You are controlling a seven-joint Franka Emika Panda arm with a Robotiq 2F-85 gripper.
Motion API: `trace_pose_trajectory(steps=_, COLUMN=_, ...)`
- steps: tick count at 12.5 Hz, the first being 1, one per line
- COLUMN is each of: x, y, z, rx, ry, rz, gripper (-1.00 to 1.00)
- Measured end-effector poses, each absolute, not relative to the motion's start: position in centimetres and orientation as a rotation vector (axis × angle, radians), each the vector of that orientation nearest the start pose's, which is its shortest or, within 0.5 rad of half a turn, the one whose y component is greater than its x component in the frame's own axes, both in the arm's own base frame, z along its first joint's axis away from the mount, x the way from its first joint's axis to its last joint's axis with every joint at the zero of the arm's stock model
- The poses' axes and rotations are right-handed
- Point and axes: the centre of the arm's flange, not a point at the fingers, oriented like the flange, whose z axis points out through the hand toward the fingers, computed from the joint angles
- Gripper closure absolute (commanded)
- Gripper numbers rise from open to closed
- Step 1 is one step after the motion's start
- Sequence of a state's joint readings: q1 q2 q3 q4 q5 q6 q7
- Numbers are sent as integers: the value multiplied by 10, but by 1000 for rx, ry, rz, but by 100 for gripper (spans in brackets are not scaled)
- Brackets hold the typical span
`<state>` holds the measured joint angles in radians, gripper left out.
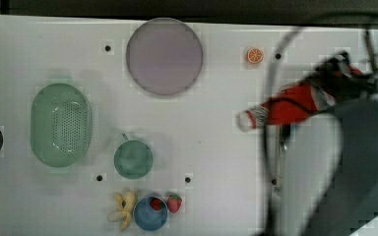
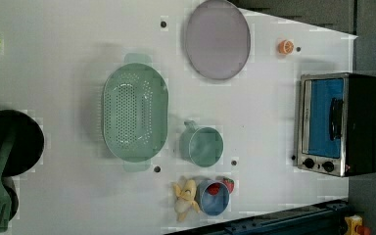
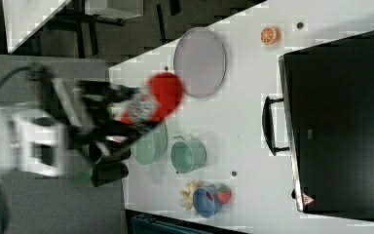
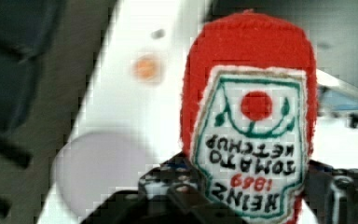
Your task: Pick Ketchup from oven and place it on table.
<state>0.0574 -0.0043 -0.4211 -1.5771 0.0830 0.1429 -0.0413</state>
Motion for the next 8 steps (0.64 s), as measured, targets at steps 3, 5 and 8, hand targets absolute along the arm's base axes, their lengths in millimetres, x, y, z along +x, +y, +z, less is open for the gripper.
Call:
trace_pose_trajectory(steps=3, x=554, y=-98, z=648, rx=-2672, ry=1343, rz=-212, gripper=-29)
trace_pose_trajectory(steps=5, x=566, y=-38, z=614, rx=-2792, ry=1216, rz=-122, gripper=-29)
trace_pose_trajectory(steps=8, x=563, y=29, z=498, rx=-2920, ry=1177, rz=148, gripper=-29)
